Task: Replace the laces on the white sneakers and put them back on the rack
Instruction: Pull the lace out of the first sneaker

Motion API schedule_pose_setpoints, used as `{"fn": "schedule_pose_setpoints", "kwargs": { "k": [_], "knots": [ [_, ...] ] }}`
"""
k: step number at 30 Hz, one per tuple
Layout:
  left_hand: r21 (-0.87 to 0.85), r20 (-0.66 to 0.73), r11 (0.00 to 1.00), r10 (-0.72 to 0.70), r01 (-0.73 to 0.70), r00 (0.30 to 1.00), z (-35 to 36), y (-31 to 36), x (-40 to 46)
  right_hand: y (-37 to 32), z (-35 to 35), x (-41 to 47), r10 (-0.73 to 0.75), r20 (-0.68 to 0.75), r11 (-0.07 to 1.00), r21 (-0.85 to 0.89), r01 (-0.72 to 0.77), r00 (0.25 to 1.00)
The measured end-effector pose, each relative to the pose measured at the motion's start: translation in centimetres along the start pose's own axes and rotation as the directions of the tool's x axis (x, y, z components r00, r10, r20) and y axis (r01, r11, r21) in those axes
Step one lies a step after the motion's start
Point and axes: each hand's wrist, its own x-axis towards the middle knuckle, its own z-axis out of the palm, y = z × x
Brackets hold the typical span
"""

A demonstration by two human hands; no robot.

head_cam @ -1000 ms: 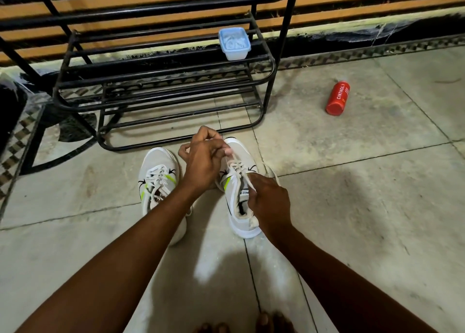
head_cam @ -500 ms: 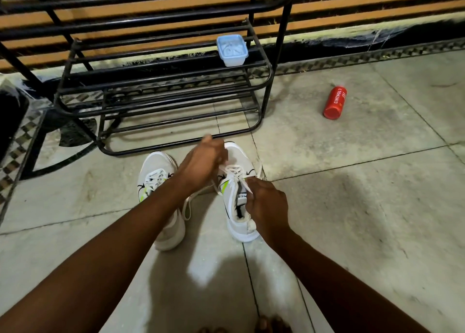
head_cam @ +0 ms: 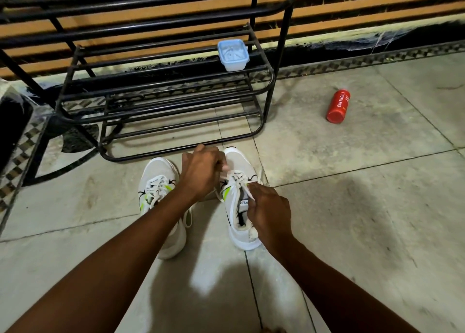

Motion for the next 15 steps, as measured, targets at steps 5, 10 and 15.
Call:
{"fn": "schedule_pose_setpoints", "kwargs": {
  "k": [5, 10, 15],
  "knots": [
    [-0.839, 0.084, 0.490, -0.311, 0.235, 0.947, -0.6, 2.4, -0.3, -0.1, -0.3, 0.0, 0.025, 0.032, 1.000, 0.007, -0.025, 0.999],
    [-0.853, 0.066, 0.468, -0.346, 0.233, 0.936, -1.7, 2.4, 0.7, -0.2, -0.5, -0.1, 0.021, 0.010, 0.999, 0.029, -0.021, 1.000],
    [0.151, 0.407, 0.909, 0.301, -0.389, 0.862, -0.7, 0.4, 0.9, -0.5, -0.7, -0.1, 0.025, 0.019, 1.000, 0.011, -0.025, 1.000]
  ]
}}
